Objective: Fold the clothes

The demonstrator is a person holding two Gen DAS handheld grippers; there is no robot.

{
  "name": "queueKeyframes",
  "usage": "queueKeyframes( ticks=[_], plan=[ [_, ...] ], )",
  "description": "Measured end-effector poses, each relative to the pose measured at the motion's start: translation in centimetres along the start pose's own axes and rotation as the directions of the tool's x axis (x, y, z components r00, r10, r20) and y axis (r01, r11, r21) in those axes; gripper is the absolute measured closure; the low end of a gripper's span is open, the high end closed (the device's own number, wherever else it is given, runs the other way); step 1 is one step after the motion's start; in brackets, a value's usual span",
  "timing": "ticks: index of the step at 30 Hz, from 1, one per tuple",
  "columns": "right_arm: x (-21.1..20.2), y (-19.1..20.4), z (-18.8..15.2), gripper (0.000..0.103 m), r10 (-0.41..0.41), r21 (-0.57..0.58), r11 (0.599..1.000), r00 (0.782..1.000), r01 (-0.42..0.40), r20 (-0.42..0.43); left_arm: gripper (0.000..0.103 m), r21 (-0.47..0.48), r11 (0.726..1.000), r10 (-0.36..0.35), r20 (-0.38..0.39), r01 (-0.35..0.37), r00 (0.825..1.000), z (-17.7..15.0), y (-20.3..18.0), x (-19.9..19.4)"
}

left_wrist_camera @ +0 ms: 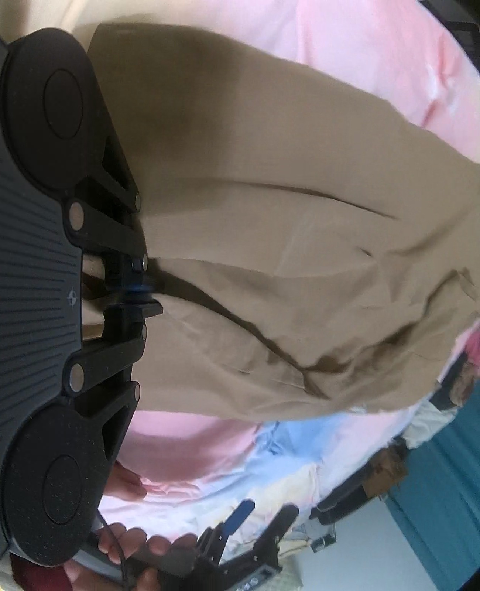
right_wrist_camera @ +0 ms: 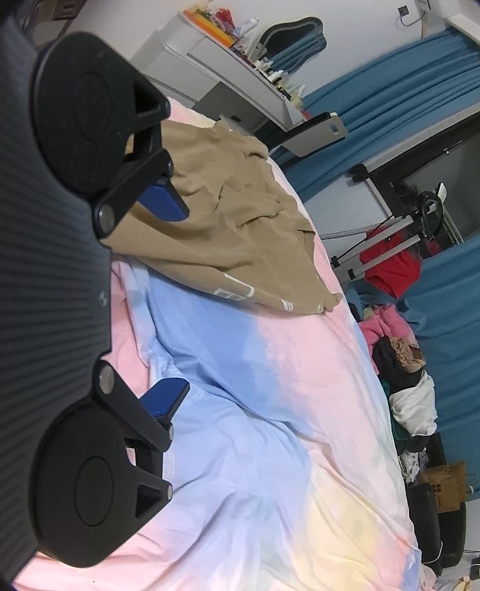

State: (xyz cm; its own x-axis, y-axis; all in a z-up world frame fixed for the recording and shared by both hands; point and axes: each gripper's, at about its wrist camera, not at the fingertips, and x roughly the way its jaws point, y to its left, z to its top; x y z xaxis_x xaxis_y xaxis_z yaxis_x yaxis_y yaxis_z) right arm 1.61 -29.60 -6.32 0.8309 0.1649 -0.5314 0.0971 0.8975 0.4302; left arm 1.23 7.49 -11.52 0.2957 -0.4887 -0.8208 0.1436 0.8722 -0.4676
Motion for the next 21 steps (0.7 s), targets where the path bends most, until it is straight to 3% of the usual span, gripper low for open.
queueKeyframes(
  ticks=[2, 4, 7, 10, 17, 21],
  plan=[
    [0.1, 0.1, -0.1, 0.01, -0.002, -0.005, 1.0, 1.0, 0.002, -0.008, 0.089, 0.033, 0.999, 0.007, 0.016, -0.008, 1.0, -0.2, -0.7, -0.8],
    [0.1, 0.4, -0.2, 0.01, -0.004, -0.017, 1.0, 1.0, 0.004, -0.007, 0.066, 0.048, 0.999, 0.001, 0.032, -0.003, 0.999, 0.2, -1.4, -1.8],
    [-0.1, 1.0, -0.5, 0.01, 0.002, -0.03, 1.0, 1.0, -0.002, -0.001, 0.044, 0.042, 0.999, -0.026, 0.081, 0.022, 0.996, 1.6, -2.4, -2.5],
    [0.2, 1.7, -0.6, 0.01, -0.003, -0.052, 0.999, 1.0, 0.004, 0.013, 0.022, 0.0, 0.999, -0.036, 0.148, 0.037, 0.988, 5.4, -3.3, -1.9],
    [2.7, 1.9, -0.7, 0.01, -0.032, -0.066, 0.997, 0.999, 0.032, 0.003, 0.022, -0.168, 0.981, -0.043, 0.277, 0.093, 0.96, 16.5, -3.9, 4.3],
    [4.4, 1.7, -0.5, 0.01, -0.07, -0.081, 0.994, 0.997, 0.071, 0.02, 0.03, -0.229, 0.971, 0.011, 0.345, 0.073, 0.938, 20.5, -3.9, 9.2]
  ],
)
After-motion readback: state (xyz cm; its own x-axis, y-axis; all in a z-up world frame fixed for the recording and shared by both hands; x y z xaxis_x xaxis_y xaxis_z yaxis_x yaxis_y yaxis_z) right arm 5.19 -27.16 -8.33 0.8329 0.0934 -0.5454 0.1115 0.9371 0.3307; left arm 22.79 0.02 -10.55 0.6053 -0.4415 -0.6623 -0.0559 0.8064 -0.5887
